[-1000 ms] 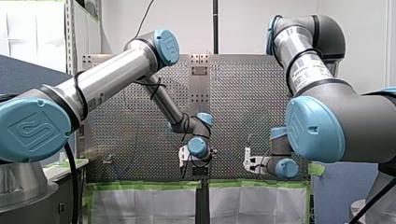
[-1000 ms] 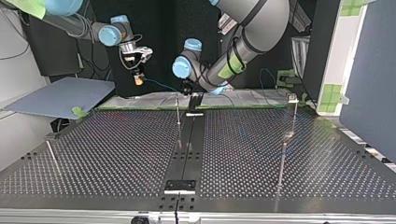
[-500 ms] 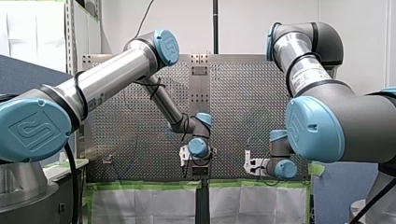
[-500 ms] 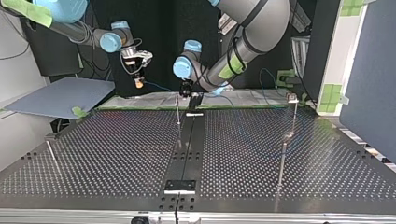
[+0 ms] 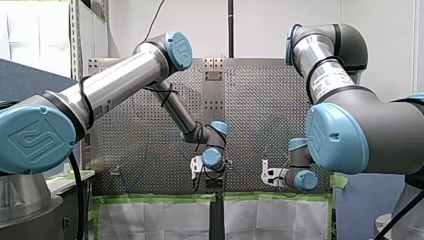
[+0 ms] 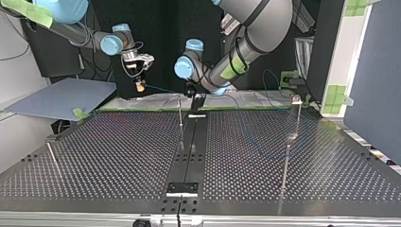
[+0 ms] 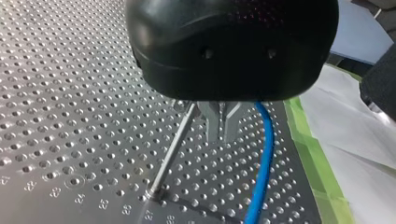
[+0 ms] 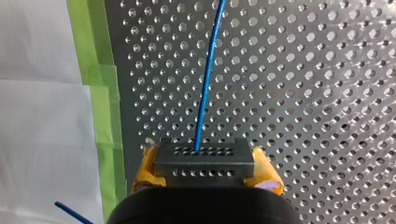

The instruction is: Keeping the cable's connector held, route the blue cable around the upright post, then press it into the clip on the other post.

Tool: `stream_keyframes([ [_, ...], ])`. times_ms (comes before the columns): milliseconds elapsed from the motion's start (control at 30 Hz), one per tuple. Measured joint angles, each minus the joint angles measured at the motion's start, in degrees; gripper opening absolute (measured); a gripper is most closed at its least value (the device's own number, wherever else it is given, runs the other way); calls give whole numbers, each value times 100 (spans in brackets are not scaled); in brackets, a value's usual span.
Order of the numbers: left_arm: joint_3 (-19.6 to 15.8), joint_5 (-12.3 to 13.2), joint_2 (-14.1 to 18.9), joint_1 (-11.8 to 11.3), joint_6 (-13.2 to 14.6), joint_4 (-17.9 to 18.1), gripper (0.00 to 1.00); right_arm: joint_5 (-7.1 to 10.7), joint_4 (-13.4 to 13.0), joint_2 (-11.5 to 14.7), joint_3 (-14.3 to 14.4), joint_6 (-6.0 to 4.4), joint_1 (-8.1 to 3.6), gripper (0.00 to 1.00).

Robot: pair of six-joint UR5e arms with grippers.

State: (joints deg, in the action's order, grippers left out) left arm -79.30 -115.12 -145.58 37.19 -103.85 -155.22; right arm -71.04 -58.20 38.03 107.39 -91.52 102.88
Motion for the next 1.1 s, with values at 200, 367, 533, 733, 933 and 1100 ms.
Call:
stream_keyframes([
  [200,-44,58,-5,-28,-15,199,0,22,-6,-2,-30,-5,-8,0],
  [367,-46,270,-29,-50,-48,404,0,48,-19,-6,-46,-3,-11,0],
  [533,-50,423,-33,-79,-107,508,0,67,3,-8,-83,14,-8,0],
  [733,-49,399,-35,-91,-156,466,0,71,17,-9,-105,28,0,0],
  [933,-52,254,-38,-90,-124,358,0,72,18,-9,-120,29,0,0],
  [1100,-56,227,-105,-95,-161,323,0,79,23,-9,-144,28,-4,0],
])
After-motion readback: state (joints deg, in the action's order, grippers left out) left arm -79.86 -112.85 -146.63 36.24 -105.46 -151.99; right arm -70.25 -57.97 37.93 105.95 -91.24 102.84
